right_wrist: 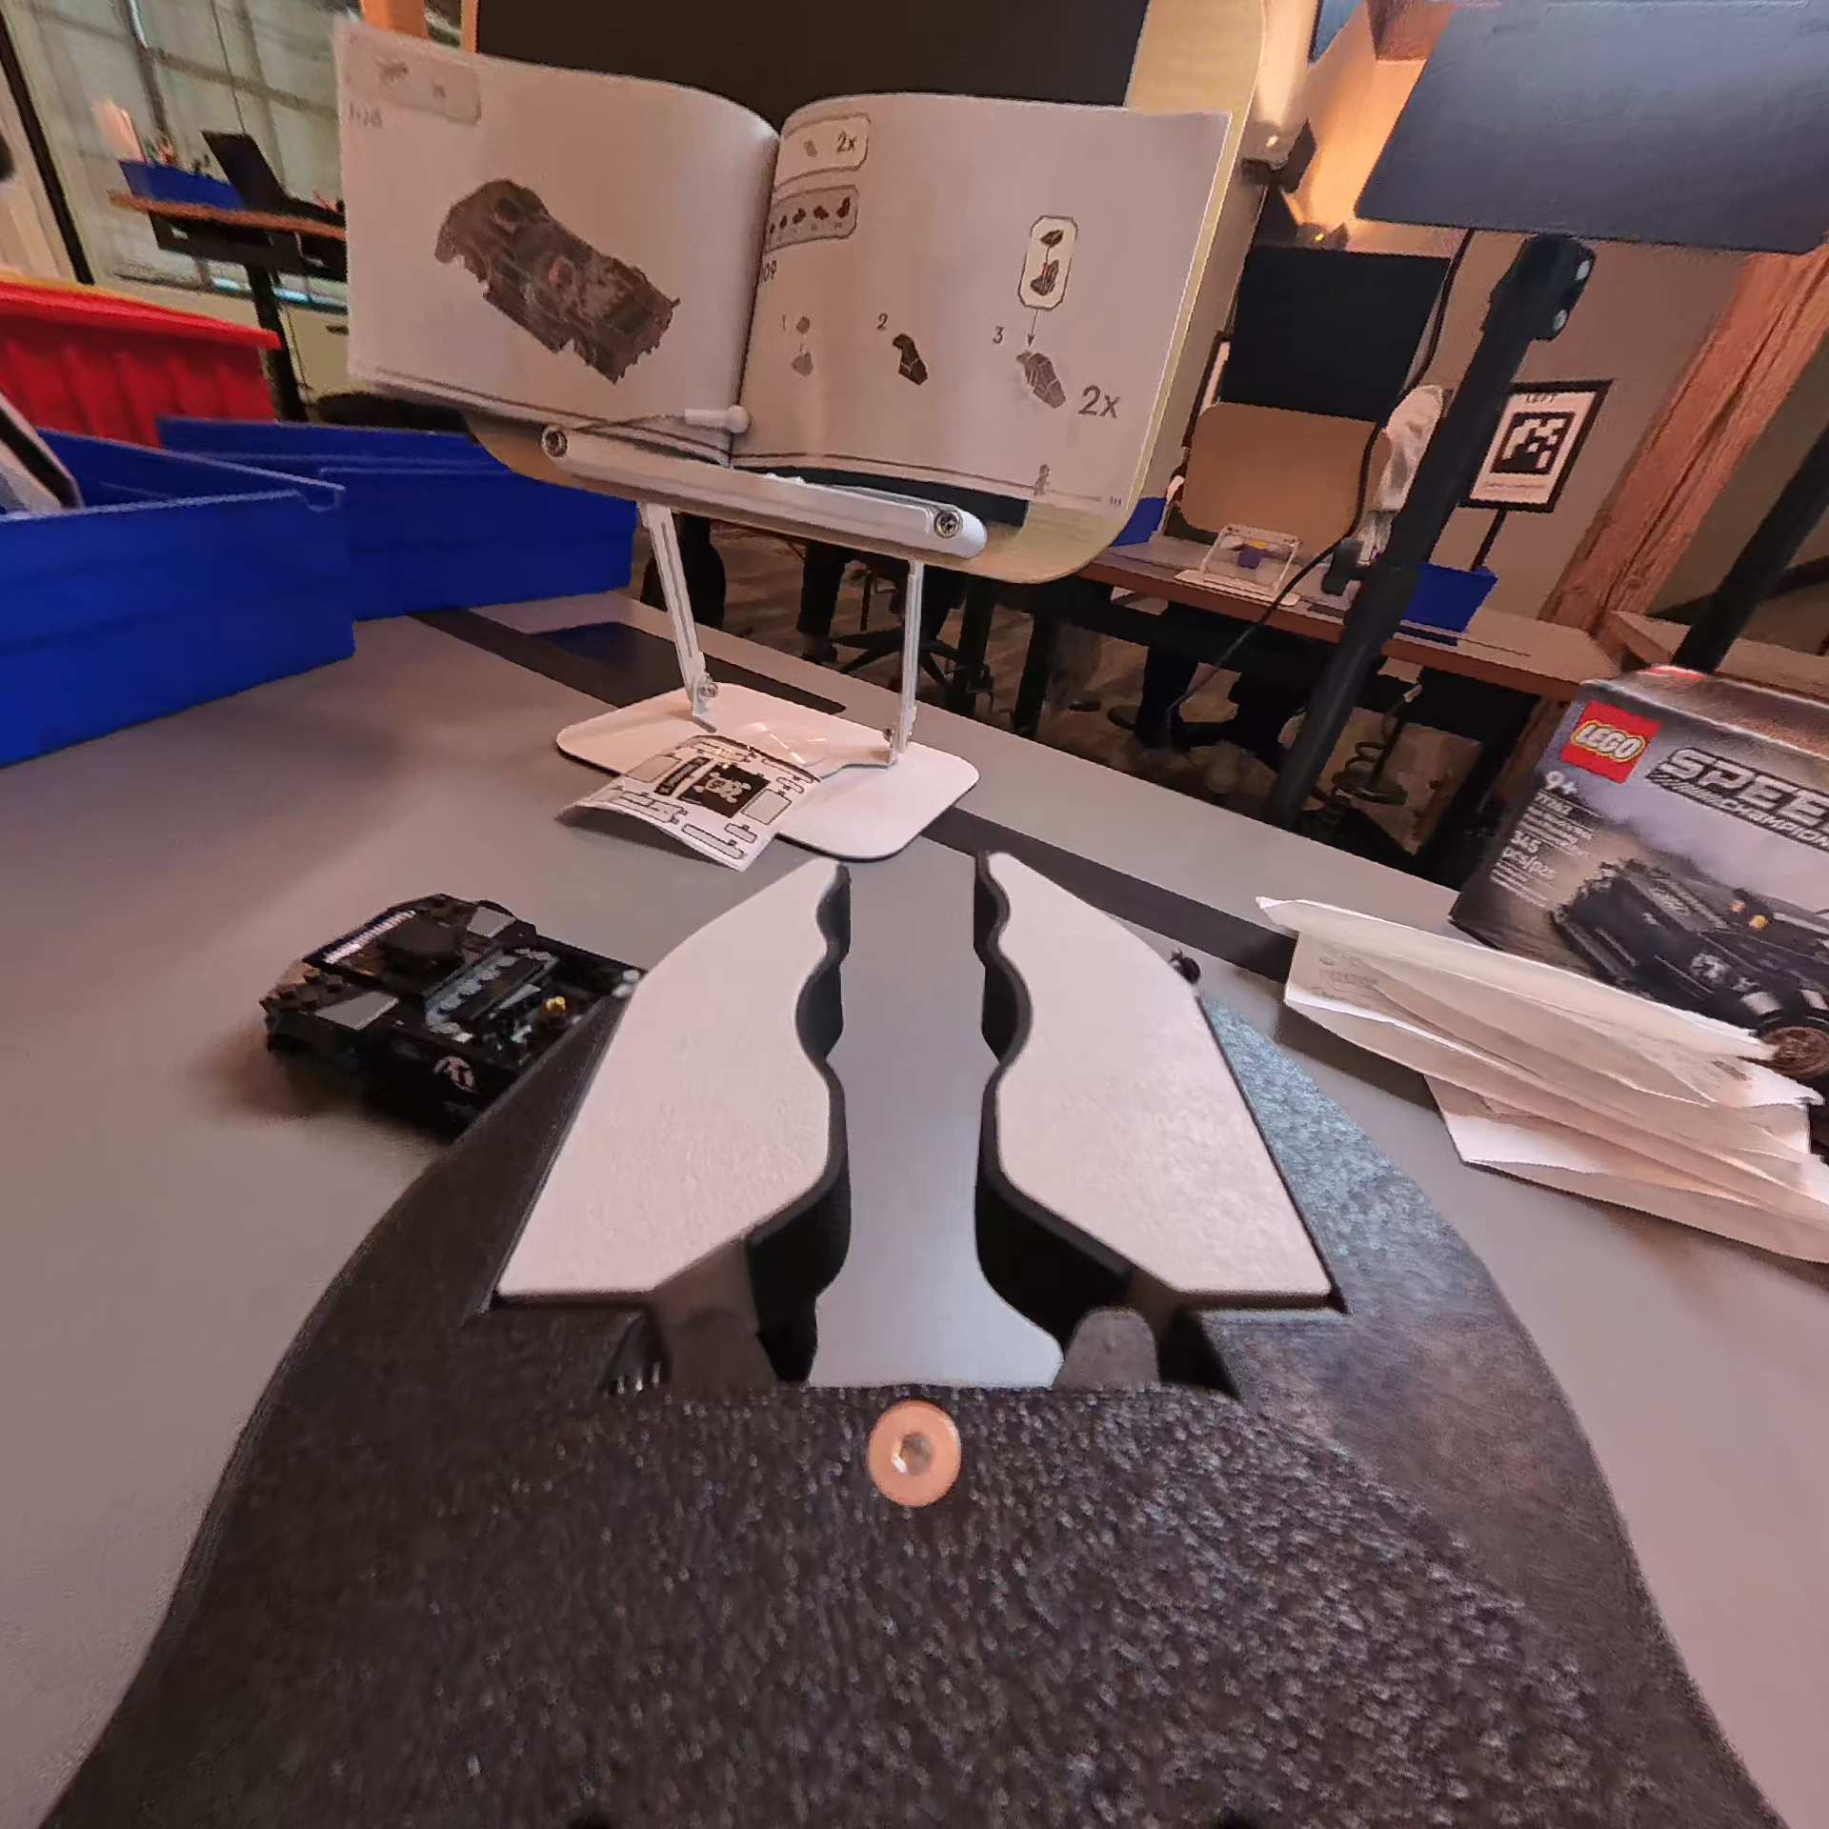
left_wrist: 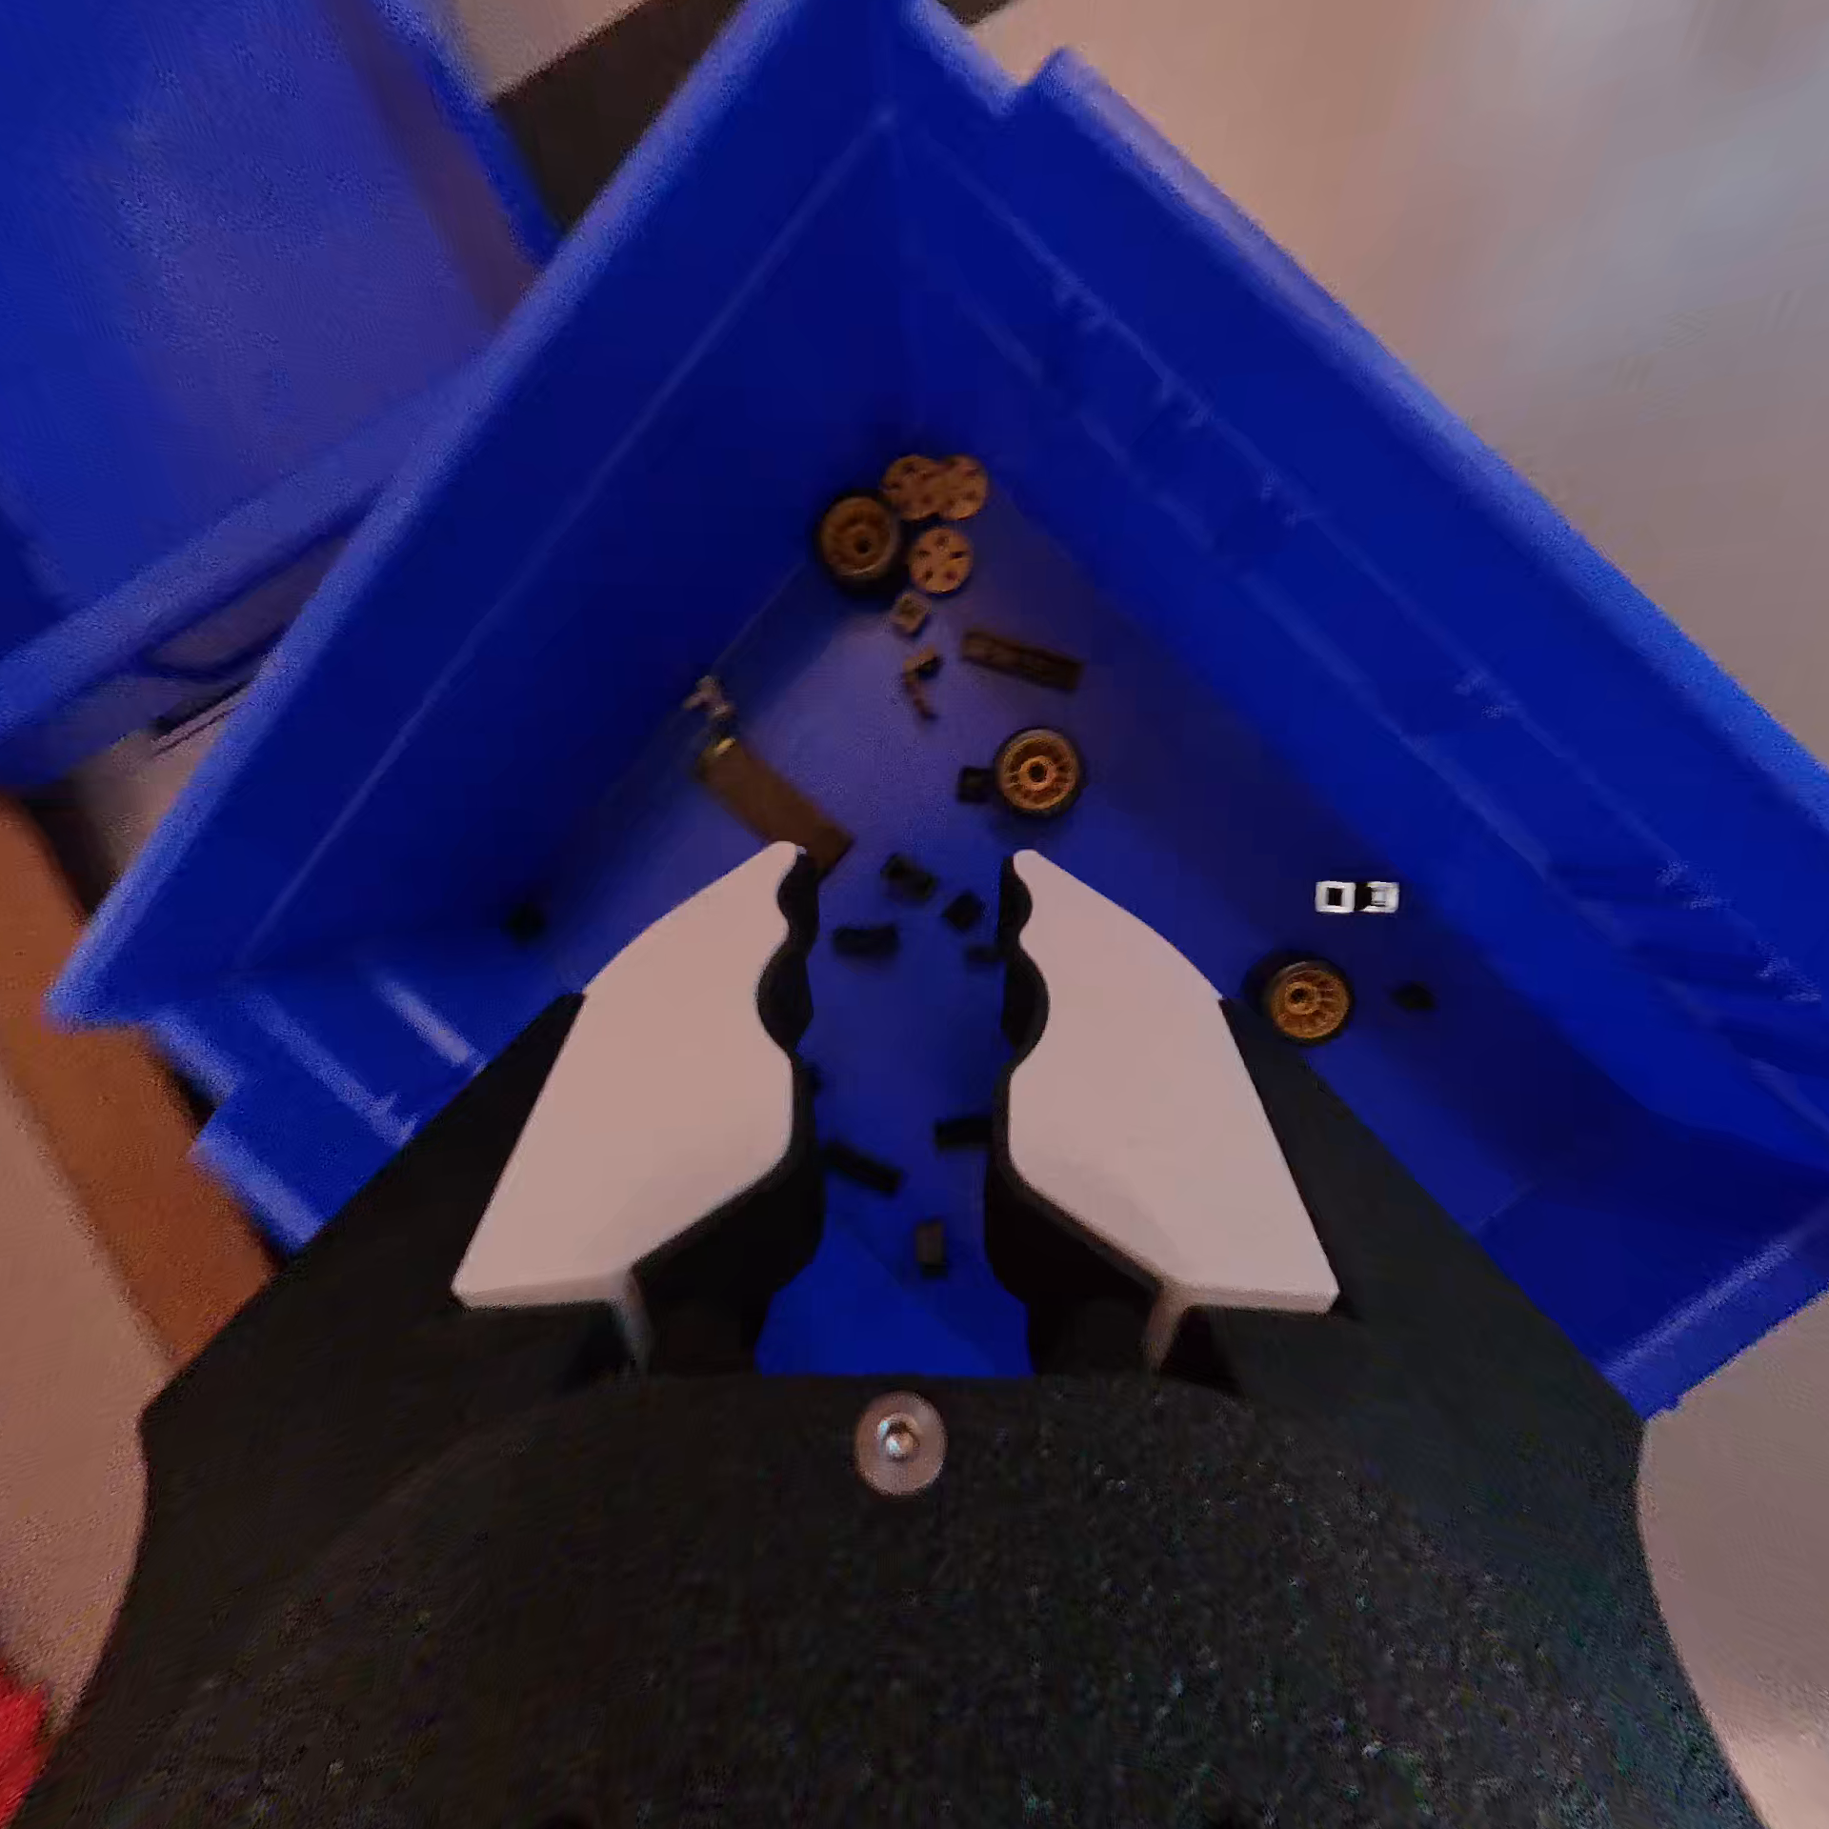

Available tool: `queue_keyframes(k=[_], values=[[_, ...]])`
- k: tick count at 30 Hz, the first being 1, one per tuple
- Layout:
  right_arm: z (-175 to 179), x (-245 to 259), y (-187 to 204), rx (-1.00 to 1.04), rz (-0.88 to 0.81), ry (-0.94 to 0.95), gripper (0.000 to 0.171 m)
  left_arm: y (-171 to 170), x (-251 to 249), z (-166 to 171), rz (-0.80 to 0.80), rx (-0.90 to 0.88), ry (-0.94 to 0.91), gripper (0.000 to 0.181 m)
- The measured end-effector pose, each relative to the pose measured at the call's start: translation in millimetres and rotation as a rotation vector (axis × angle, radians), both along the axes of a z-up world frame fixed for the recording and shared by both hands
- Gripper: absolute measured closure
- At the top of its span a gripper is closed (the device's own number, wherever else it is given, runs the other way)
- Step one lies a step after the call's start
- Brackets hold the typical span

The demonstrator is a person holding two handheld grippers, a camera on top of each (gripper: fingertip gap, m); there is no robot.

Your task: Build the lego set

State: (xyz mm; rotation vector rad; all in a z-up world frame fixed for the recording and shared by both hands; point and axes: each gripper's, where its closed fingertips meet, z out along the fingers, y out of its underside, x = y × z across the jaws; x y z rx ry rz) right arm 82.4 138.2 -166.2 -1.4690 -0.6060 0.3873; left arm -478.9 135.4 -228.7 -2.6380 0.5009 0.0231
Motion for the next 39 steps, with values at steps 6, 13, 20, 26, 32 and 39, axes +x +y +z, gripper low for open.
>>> queue_keyframes(k=[6,13,20,26,32,39], values=[[-8.5,8.0,4.6,0.032,-0.066,-0.089,0.146,-22.7,65.5,-32.1,-0.384,-0.154,-0.168,0.144],[-15.5,20.6,14.6,0.013,-0.148,-0.113,0.146,-52.3,92.7,-52.5,-0.593,-0.247,-0.160,0.139],[-20.5,22.6,17.9,0.021,-0.192,-0.169,0.147,-62.1,80.0,-64.2,-0.637,-0.319,-0.022,0.164],[-24.0,22.9,18.4,0.005,-0.184,-0.167,0.148,-22.1,76.2,-27.8,-0.486,-0.086,-0.161,0.140],[-24.9,18.3,17.6,-0.008,-0.155,-0.151,0.150,20.0,40.8,0.8,-0.266,0.059,-0.134,0.156],[-26.0,14.7,11.1,-0.009,-0.124,-0.165,0.151,33.7,34.0,-64.8,-0.337,-0.164,0.038,0.131]])
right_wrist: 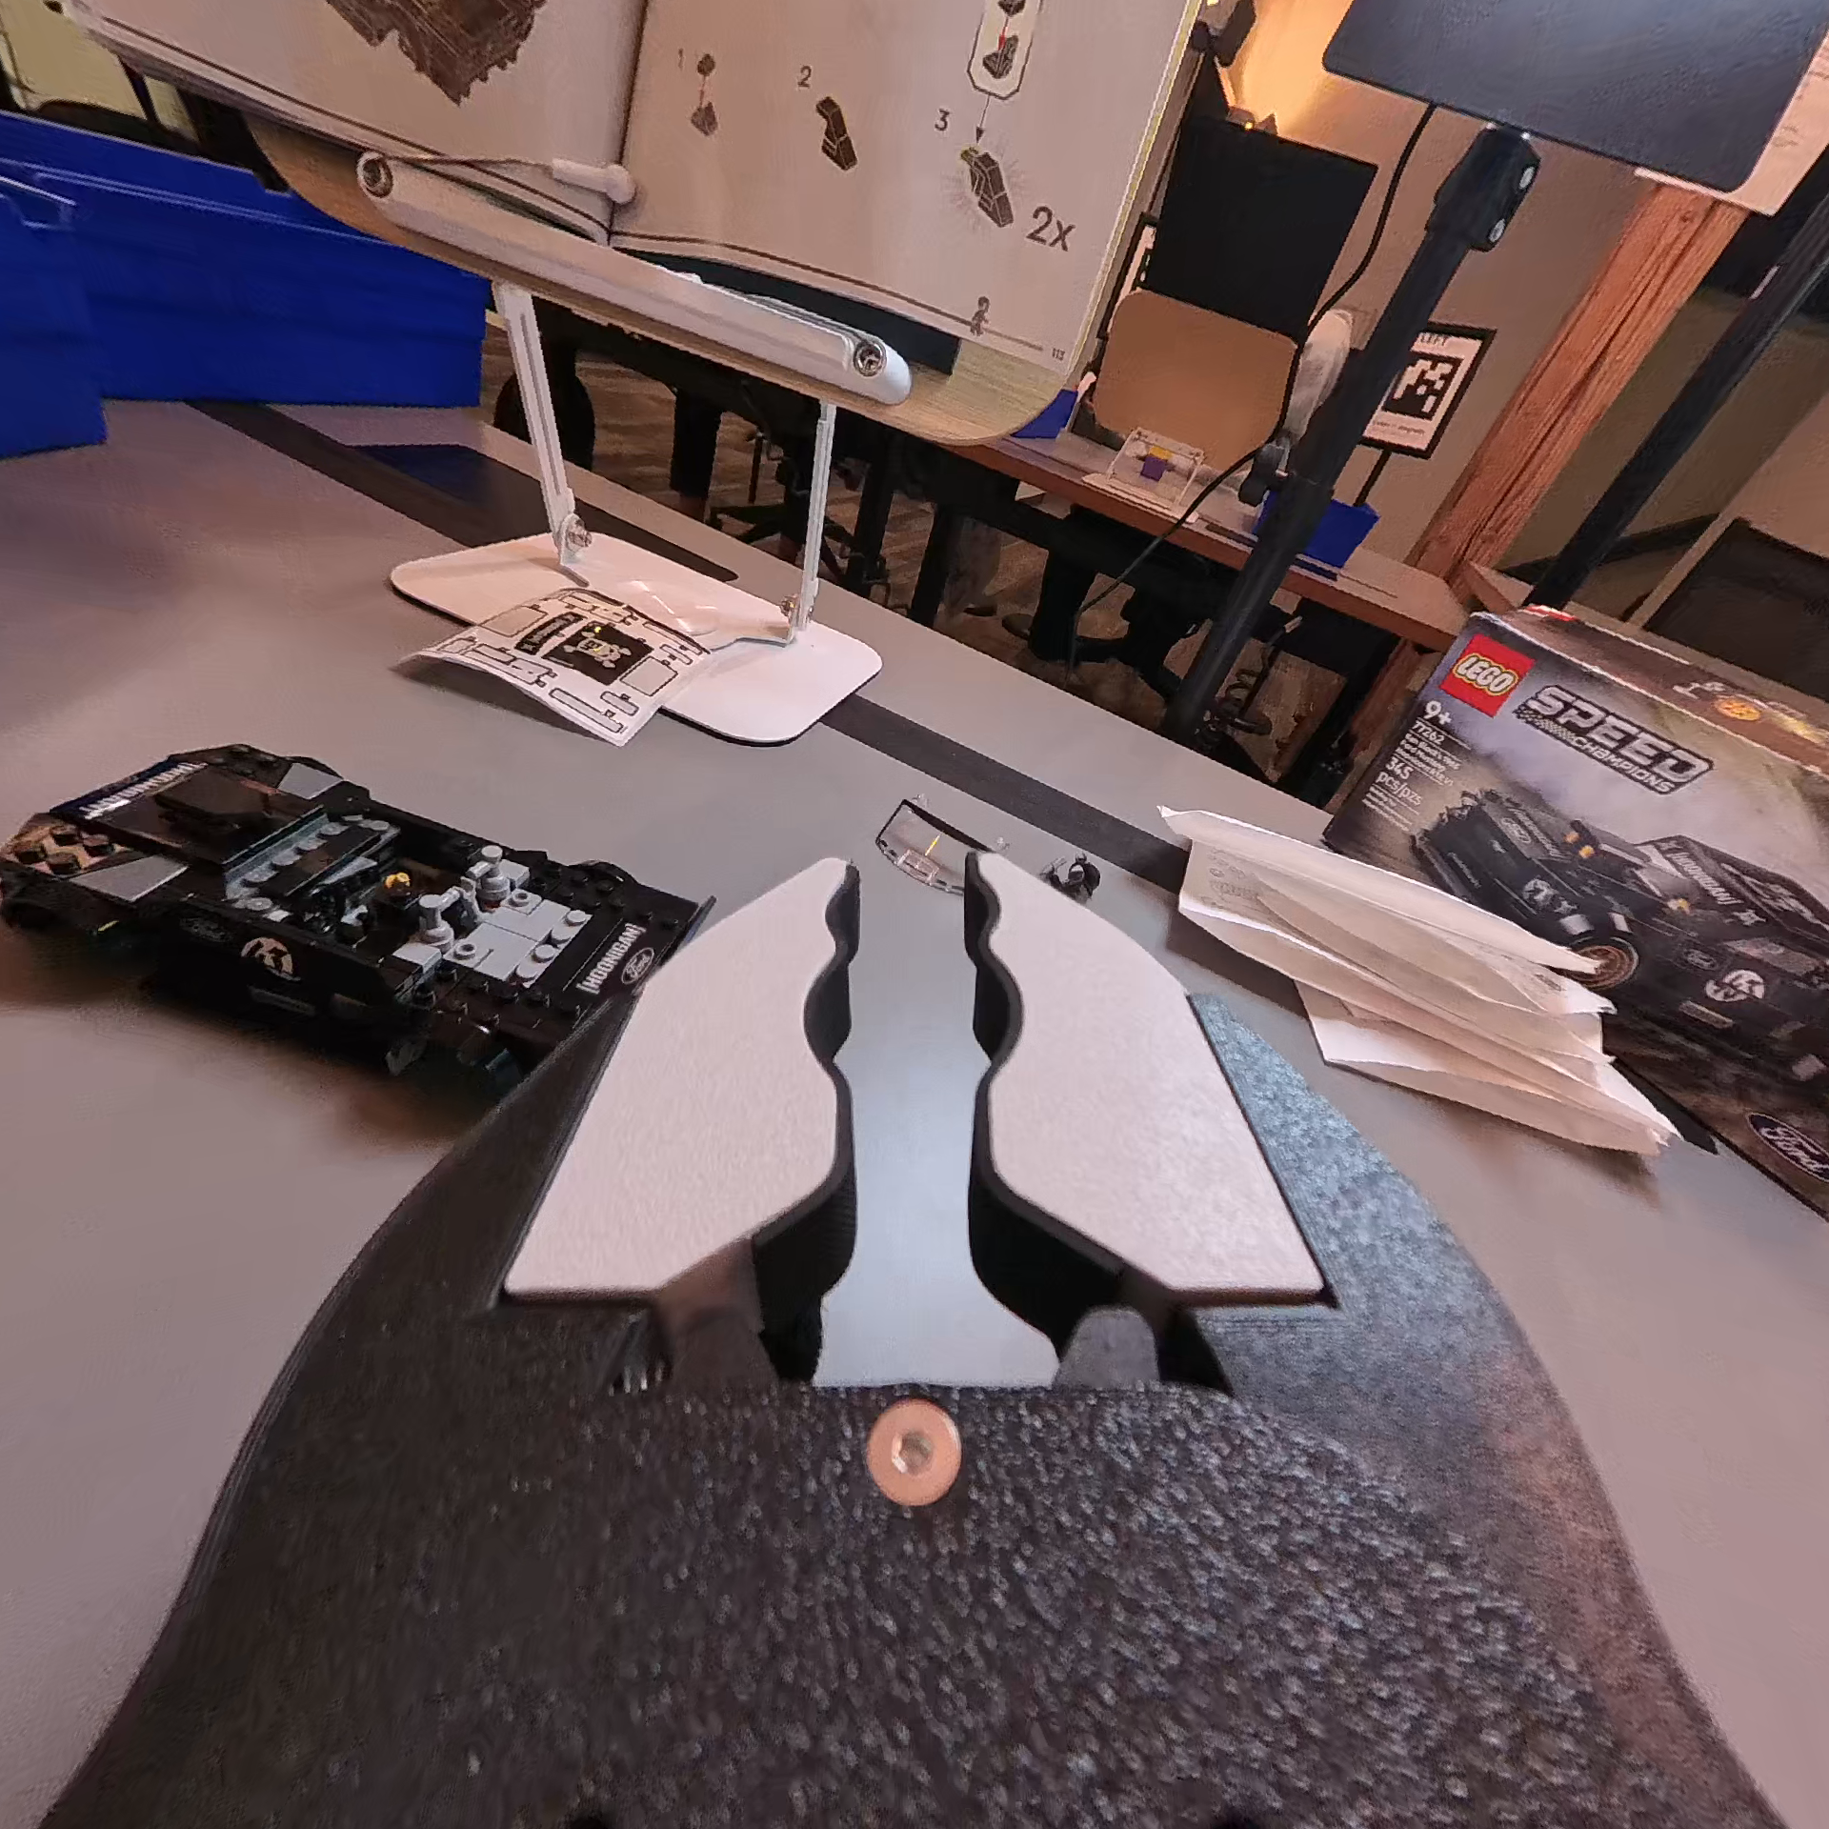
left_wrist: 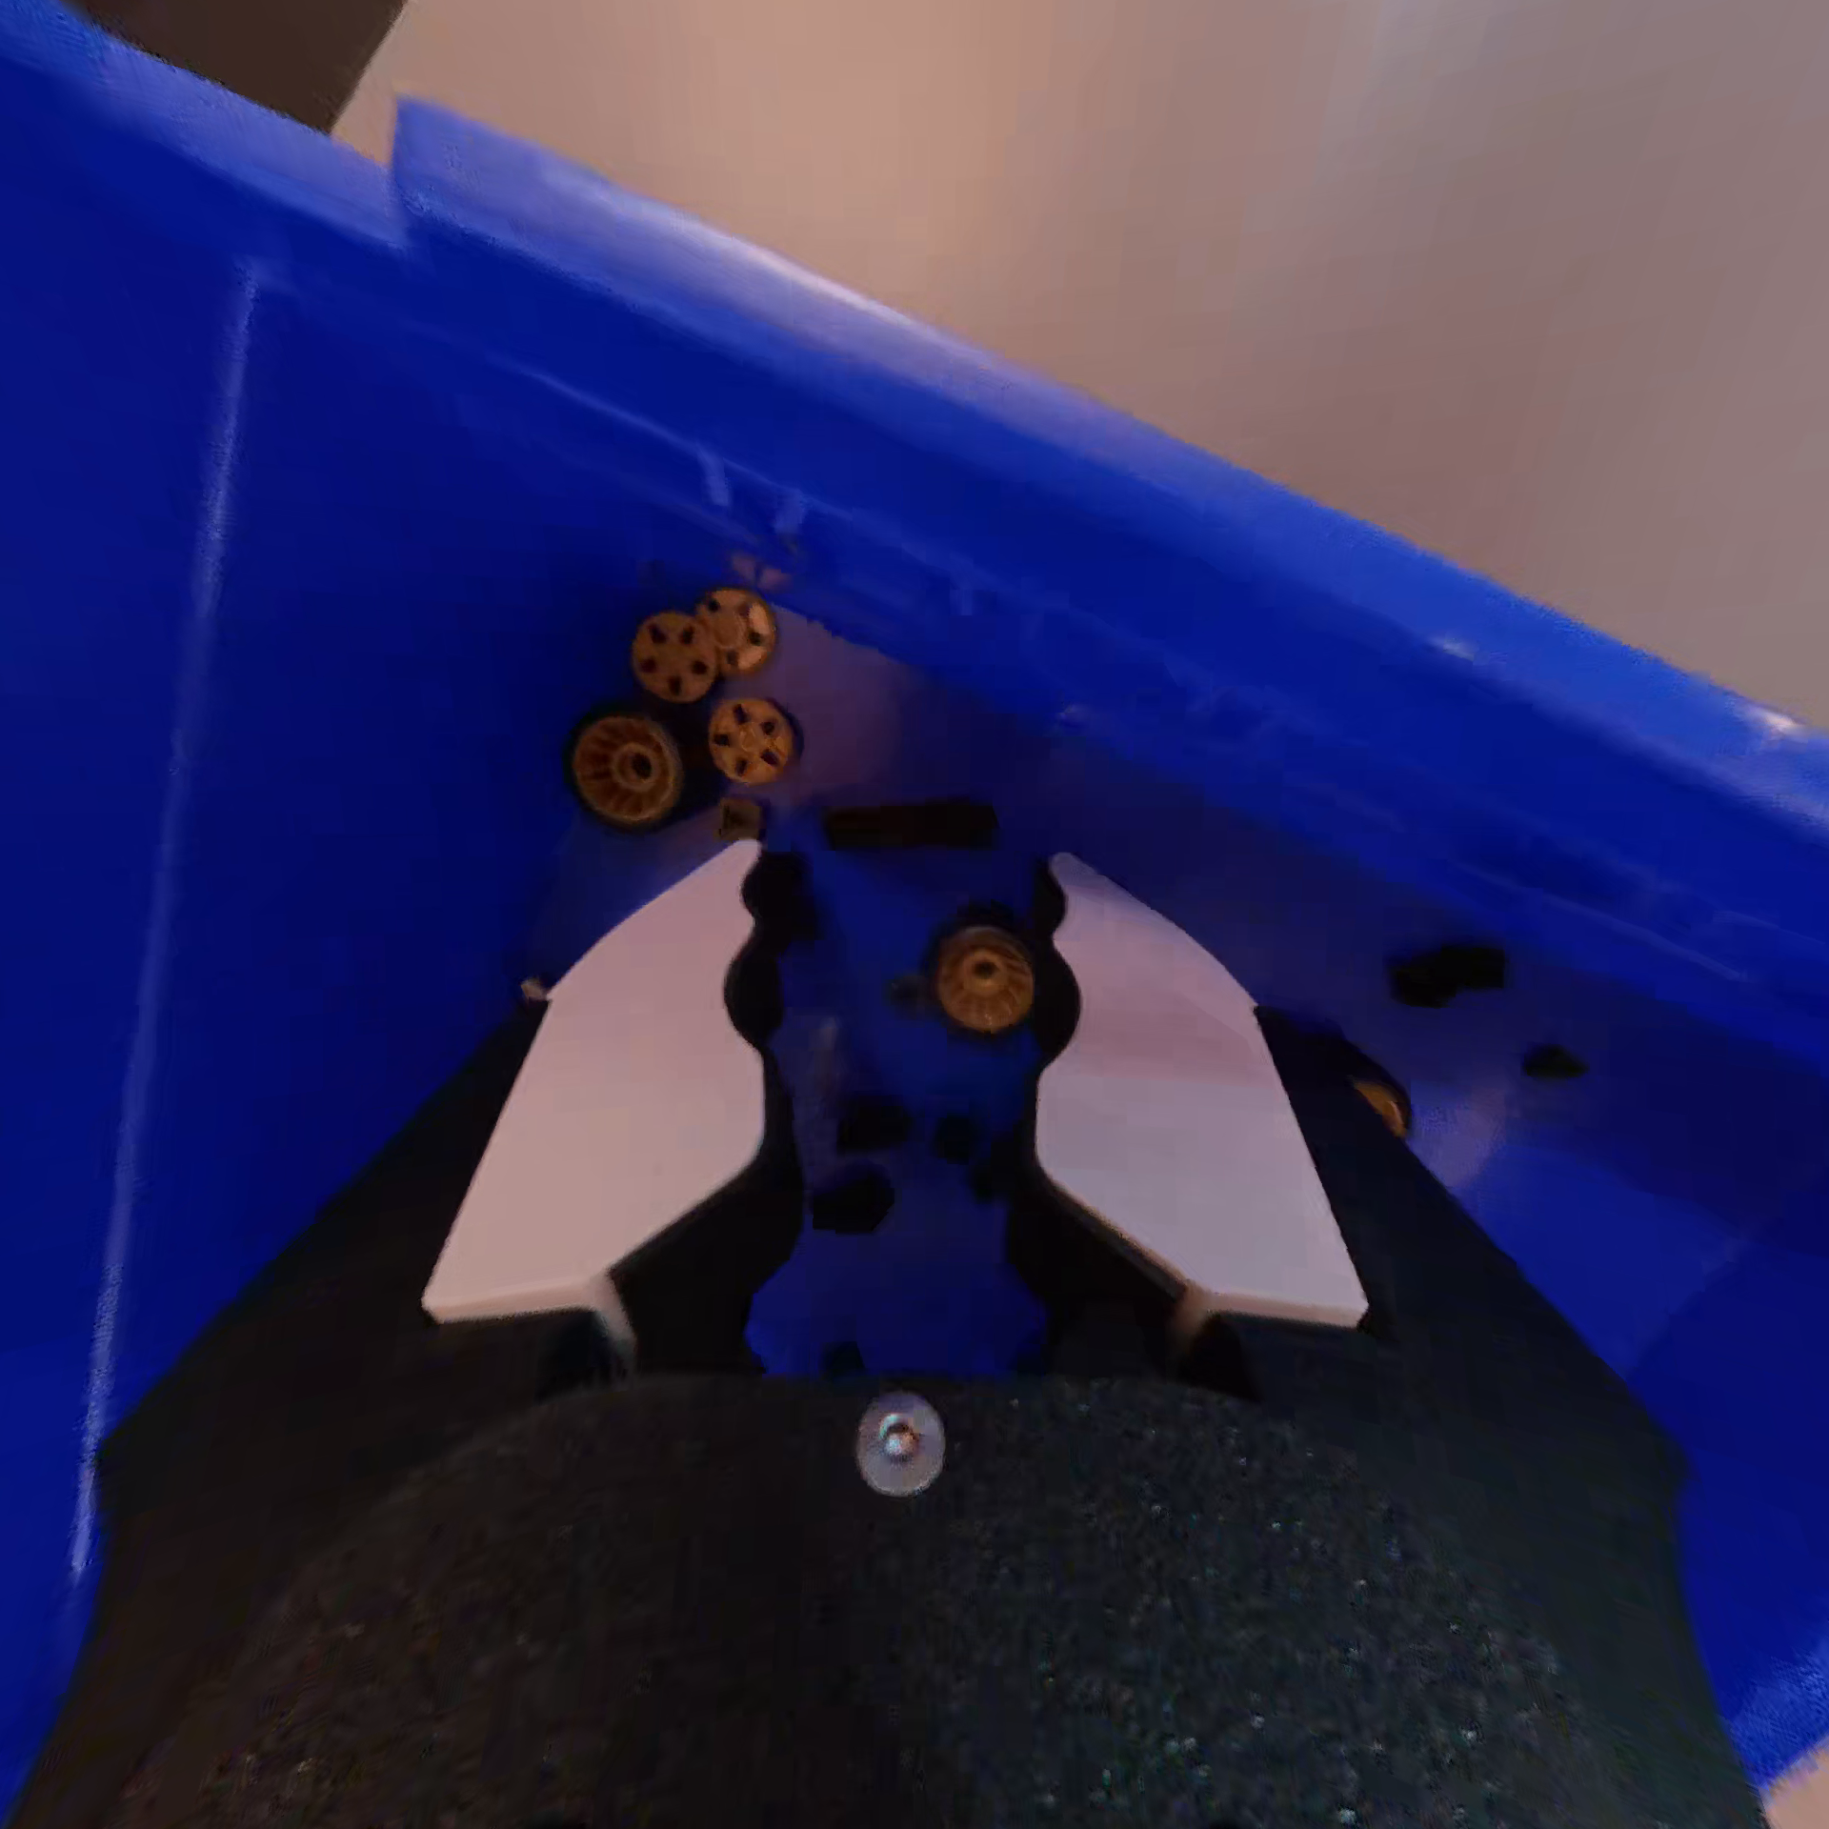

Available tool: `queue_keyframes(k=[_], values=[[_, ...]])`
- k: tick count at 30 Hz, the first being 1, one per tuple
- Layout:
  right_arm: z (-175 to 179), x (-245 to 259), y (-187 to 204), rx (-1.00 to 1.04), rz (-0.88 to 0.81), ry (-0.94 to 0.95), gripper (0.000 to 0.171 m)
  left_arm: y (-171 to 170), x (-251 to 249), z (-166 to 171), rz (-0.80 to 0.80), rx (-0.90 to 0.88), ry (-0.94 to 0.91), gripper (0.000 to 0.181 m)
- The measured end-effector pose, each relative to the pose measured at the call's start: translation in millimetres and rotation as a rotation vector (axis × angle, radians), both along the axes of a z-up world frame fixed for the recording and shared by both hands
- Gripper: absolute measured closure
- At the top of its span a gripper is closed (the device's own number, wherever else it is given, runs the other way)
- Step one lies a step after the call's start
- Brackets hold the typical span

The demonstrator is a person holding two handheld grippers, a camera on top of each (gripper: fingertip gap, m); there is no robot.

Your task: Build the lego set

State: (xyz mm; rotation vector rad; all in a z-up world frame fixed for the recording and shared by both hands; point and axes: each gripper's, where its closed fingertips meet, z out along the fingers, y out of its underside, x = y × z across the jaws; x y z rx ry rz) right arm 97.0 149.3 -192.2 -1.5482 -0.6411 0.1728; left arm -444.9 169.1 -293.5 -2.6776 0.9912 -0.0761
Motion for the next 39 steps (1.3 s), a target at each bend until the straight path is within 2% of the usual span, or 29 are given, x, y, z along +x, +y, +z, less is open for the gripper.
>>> queue_keyframes(k=[4,10,18,20,22,24,26,29,31,35,39], values=[[0.5,4.5,-0.2,-0.012,-0.003,0.021,0.151,4.9,0.5,-4.2,-0.003,-0.026,-0.017,0.130],[-1.2,1.7,1.2,-0.030,0.011,0.026,0.151,3.2,5.0,-5.6,-0.005,-0.048,-0.051,0.147],[0.8,2.8,-1.8,-0.024,0.012,0.021,0.151,0.7,2.3,-5.2,-0.008,-0.047,-0.053,0.147],[1.8,2.9,-2.4,-0.020,0.014,0.022,0.151,1.2,1.5,3.1,-0.001,-0.012,-0.076,0.147],[2.7,1.9,-3.3,-0.018,0.019,0.022,0.151,2.3,4.8,26.4,0.010,0.055,-0.140,0.147],[4.3,0.1,-4.8,-0.008,0.025,0.011,0.151,1.3,16.4,66.3,0.002,0.169,-0.264,0.148],[7.3,-4.6,-8.2,0.012,0.041,-0.008,0.151,-10.3,45.8,120.0,-0.054,0.300,-0.501,0.148],[16.0,-31.5,-20.3,0.037,0.144,-0.021,0.151,-55.4,105.3,202.2,-0.213,0.430,-0.964,0.149],[26.8,-67.4,-37.4,0.032,0.295,-0.005,0.151,-88.4,138.6,238.4,-0.301,0.474,-1.226,0.149],[62.8,-145.0,-84.8,0.137,0.581,-0.085,0.149,-132.6,200.0,260.8,-0.375,0.430,-1.596,0.149],[113.4,-198.1,-124.7,0.377,0.740,-0.167,0.149,-155.6,263.6,252.8,-0.414,0.275,-1.816,0.149]])
